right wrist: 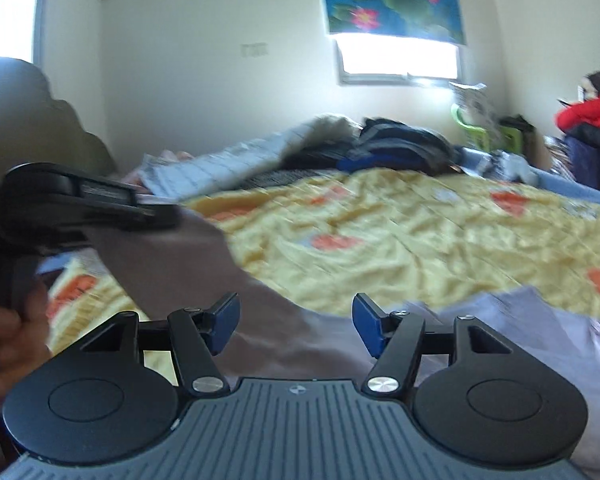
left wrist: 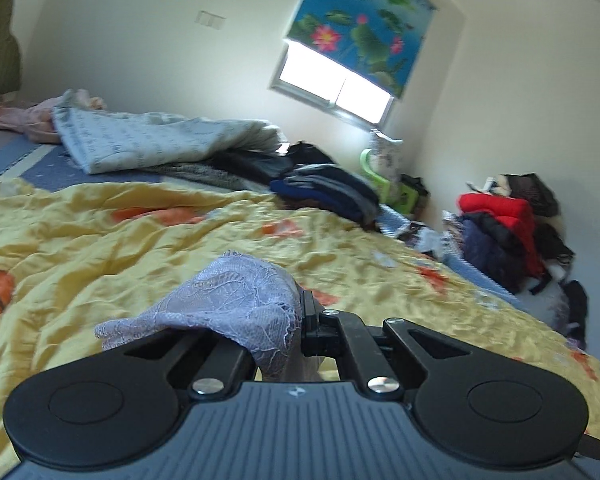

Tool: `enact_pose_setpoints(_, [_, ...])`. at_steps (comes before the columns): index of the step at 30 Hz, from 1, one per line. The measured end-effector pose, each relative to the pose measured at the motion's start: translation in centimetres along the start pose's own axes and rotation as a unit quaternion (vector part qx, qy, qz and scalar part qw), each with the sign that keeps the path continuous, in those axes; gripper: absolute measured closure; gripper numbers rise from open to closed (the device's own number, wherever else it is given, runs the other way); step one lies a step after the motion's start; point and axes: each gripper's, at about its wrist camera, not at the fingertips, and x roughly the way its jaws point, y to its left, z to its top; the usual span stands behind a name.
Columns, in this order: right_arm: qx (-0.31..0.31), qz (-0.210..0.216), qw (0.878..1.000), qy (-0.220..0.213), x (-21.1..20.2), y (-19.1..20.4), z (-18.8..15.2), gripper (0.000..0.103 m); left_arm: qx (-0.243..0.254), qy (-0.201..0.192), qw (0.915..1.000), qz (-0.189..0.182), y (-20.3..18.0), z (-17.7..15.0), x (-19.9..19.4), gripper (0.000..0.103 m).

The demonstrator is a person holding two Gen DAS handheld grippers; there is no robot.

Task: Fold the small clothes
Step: 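Carry the held sleeve across the top's body toward the right tool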

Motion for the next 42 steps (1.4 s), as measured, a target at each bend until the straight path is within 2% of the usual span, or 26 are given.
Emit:
enact_pose_setpoints(4, [-0.015,-0.002,1.000,-0.019,-0.2,1.4,0.9,0.041,0.004,0.010,0.9990,-0.044,-2.6,-0.3,-0.6,0.101])
enact_pose_setpoints(11, [0.022,-0.014,0.998,-0.056,-2.8,-0.5,1.0,0.041,0.016,0.036,0.9951,-0.091,-6.0,-1.5,-0.5,0.101])
enact_pose_setpoints(23, [0.066,-0.067,0.991,-0.091,-6.5,-4.9,0.7,0.040,0.058,0.042,0.9880,-0.137,-12.2,-2.6,-0.2,0.101])
enact_pose_setpoints(34, [0.148,-0.128,0.975,-0.111,-9.2,-12.0,-1.0,0.040,0.135,0.063,0.9724,-0.179,-20.4,-5.2,2.0,0.101])
enact_pose_setpoints(42, [0.189,-0.155,0.964,-0.109,-10.1,-15.5,-3.1,0.039,0.162,0.092,0.9632,-0.194,-23.8,-7.3,3.2,0.101])
